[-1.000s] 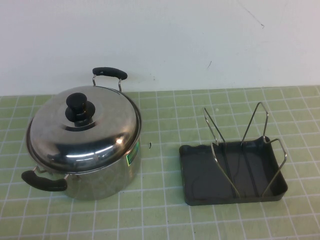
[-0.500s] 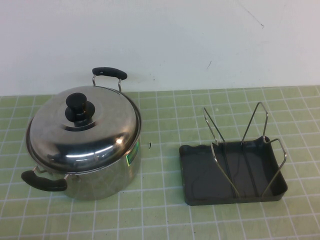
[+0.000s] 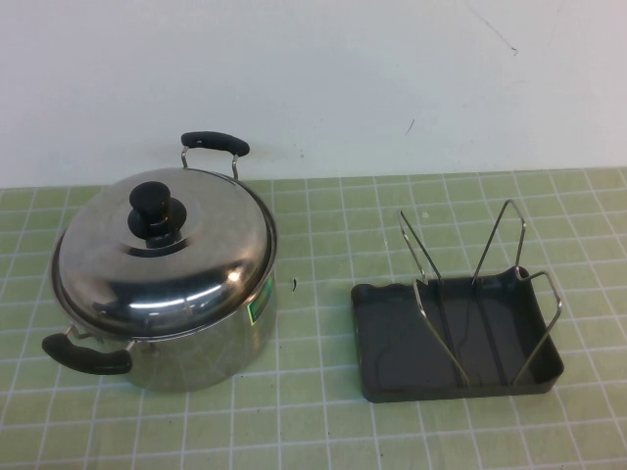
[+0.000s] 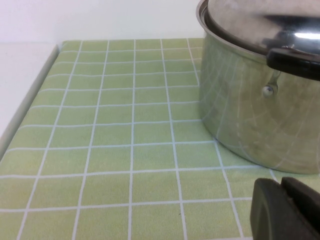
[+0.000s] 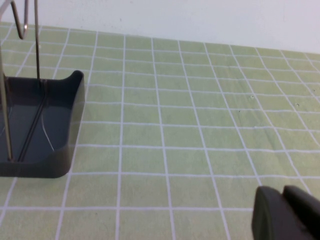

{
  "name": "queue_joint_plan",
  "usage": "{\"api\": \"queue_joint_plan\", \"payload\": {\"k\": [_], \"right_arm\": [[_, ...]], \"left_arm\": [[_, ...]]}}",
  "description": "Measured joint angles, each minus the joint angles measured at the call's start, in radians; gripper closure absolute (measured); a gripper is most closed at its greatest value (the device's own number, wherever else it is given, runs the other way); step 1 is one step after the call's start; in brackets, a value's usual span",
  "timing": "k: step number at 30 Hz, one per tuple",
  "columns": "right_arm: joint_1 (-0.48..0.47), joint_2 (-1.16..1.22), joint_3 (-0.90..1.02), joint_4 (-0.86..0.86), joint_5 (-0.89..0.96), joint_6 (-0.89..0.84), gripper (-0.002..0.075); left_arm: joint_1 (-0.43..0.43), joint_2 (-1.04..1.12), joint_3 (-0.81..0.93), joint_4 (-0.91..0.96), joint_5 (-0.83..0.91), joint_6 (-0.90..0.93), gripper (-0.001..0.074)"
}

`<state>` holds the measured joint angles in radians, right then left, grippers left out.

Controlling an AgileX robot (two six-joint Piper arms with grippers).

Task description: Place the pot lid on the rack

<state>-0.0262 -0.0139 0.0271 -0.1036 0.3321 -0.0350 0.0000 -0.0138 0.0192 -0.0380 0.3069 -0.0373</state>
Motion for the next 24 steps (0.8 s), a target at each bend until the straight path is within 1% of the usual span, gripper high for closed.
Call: {"api": "queue_joint_plan", "payload": {"k": [22,24], "right_arm": [[0.000,0.000,0.000,0.000,0.000,0.000,0.0696],[0.000,0.000,0.000,0.000,0.000,0.000,0.0696]], "left_arm": [[0.000,0.000,0.000,-0.003,0.000,-0.005,0.0737],[0.000,0.000,0.000,-0.091,-0.007,-0.068,0.0737]]}}
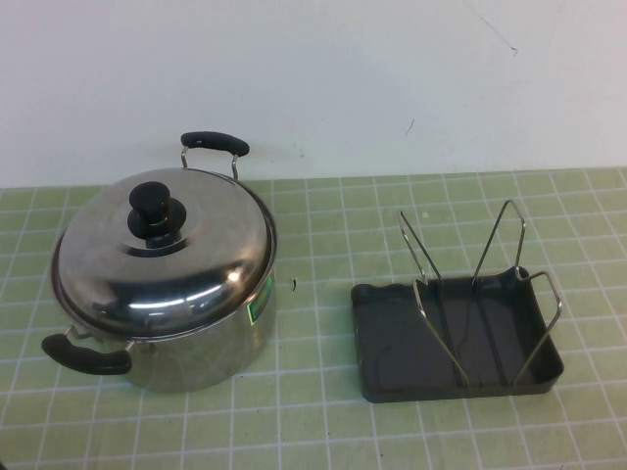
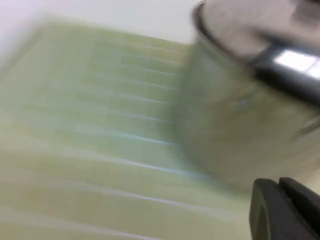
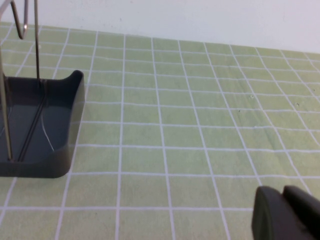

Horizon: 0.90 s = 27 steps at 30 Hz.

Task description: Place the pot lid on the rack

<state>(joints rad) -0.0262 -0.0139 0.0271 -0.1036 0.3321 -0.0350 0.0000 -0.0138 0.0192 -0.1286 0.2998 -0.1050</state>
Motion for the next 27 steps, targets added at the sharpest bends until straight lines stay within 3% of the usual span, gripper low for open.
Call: {"api": "queue_joint_plan", "payload": {"k": [5,9,15,18,22,24,27], "right_arm": [[0.000,0.000,0.000,0.000,0.000,0.000,0.0696],[0.000,0.000,0.000,0.000,0.000,0.000,0.0696],[0.000,0.000,0.000,0.000,0.002,0.000,0.0696],[0.000,0.000,0.000,0.000,0.002,0.000,0.0696],[0.000,0.000,0.000,0.000,0.002,0.000,0.0696],[0.000,0.000,0.000,0.000,0.002,0.000,0.0696],[0.000,0.000,0.000,0.000,0.002,0.000,0.0696]], "left_arm": [[0.000,0.000,0.002,-0.549,-0.063,-0.281,0.0737],[0.000,0.000,0.002,-0.664,-0.142,-0.264,0.0737],[0.000,0.000,-0.009,-0.671,-0.163,0.012,0.0737],[0.000,0.042,-0.100,-0.656,-0.084,0.251,0.0737],[0.000,0.203,-0.238,-0.589,-0.106,0.472,0.0737],[0.000,0.315,-0.295,-0.506,-0.152,0.483,0.0737],[0.000,0.457,-0.374,-0.264,-0.219,0.323,0.0734]]}}
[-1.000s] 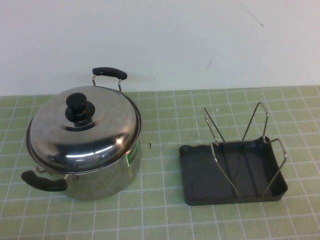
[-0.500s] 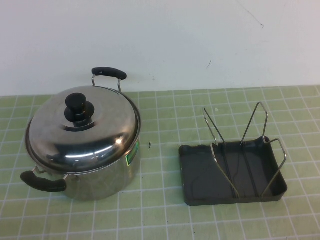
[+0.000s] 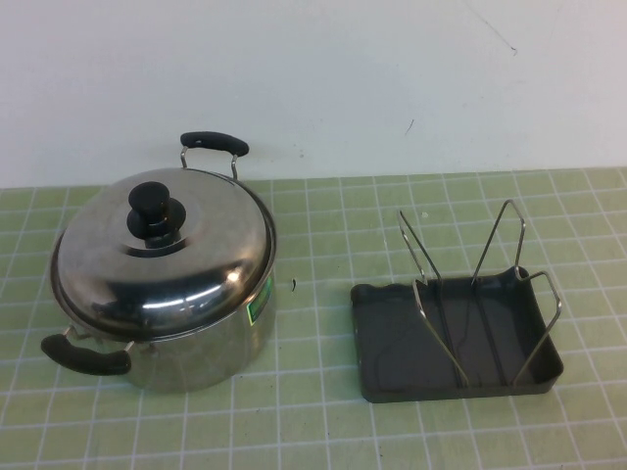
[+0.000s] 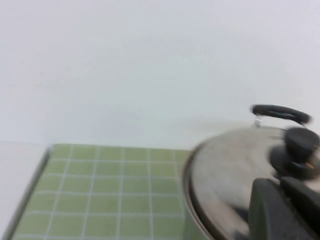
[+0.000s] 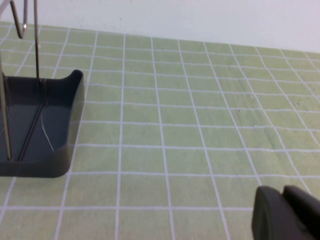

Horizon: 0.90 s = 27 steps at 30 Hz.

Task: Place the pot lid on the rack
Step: Open the pot

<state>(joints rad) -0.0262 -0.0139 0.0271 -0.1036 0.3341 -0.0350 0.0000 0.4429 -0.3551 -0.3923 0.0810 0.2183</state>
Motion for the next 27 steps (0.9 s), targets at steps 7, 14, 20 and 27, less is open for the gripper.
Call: {"api": "queue_joint_plan", "payload": {"k": [7,14,20,27], "right_arm": [[0.000,0.000,-0.002,0.000,0.000,0.000,0.0696],[0.000,0.000,-0.002,0.000,0.000,0.000,0.0696],[0.000,0.000,-0.002,0.000,0.000,0.000,0.0696],[0.000,0.000,-0.002,0.000,0.000,0.000,0.0696]], "left_arm": [[-0.062,0.302,-0.088,0.710,-0.287,-0.602,0.0591],[-0.070,0.559,-0.208,0.864,-0.428,-0.699,0.0270],[-0.070,0.744,-0.277,0.864,-0.624,-0.702,0.0155],[-0.070,0.927,-0.294,0.760,-0.858,-0.661,0.0141]]}}
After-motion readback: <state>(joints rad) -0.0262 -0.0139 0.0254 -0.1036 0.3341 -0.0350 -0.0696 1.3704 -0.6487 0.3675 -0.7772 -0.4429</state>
